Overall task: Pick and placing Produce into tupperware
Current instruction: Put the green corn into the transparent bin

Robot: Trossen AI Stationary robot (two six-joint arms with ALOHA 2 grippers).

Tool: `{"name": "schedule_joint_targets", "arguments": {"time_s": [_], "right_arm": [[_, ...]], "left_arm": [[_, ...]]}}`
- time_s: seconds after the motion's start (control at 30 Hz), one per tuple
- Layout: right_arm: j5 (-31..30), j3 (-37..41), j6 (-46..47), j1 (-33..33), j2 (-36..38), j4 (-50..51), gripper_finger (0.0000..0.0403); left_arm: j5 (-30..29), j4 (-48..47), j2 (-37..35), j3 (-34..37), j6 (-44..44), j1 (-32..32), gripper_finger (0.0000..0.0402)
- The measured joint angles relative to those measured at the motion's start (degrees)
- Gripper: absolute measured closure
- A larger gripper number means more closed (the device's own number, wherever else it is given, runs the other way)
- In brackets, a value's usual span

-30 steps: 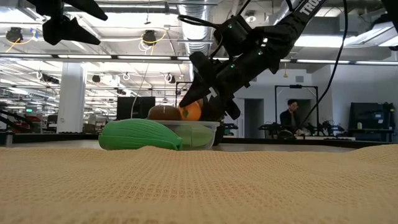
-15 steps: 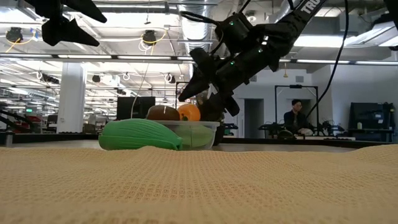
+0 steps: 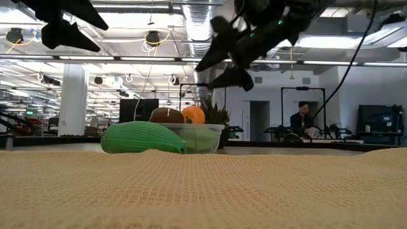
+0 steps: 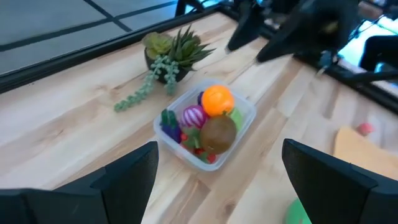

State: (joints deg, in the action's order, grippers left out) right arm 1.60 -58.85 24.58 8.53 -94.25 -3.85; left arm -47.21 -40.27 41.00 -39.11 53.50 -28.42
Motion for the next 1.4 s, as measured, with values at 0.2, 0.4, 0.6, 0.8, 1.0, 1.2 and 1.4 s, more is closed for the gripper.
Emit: {"name": "schedule_joint_targets", "arguments": {"time_s": [0.2,0.4,0.6,0.8,1.0,1.2,1.4], "right_arm": [[0.1,0.0,-3.2,-2.0,8.6,7.8,0.0109],[0.1,0.0,-5.0,-5.4,17.4,20.8,0.0109],[0.1,0.0,-0.9,-10.3,24.3,34.3,0.0109],[0.0,0.0,7.0,-16.6,29.0,45.2,0.0109],[-0.4,0.0,15.8,-24.0,31.2,52.3,0.0109],[-3.6,0.0,23.1,-32.1,31.7,57.4,0.0109],[-10.1,0.0,30.0,-39.5,31.7,61.6,0.0111]], "left_arm": [[-1.3,-1.4,5.1,0.0,0.3,0.0,0.007],[-0.7,-1.5,11.7,0.0,0.2,0.0,0.007],[2.0,0.1,16.5,0.0,1.2,0.0,0.007],[4.6,1.8,18.3,0.0,-0.1,0.0,0.007],[8.5,7.6,18.2,0.0,-4.9,0.0,0.007],[13.4,16.3,18.3,0.0,-13.6,0.0,0.007],[18.1,24.7,21.6,-0.1,-22.6,0.4,0.007]]}}
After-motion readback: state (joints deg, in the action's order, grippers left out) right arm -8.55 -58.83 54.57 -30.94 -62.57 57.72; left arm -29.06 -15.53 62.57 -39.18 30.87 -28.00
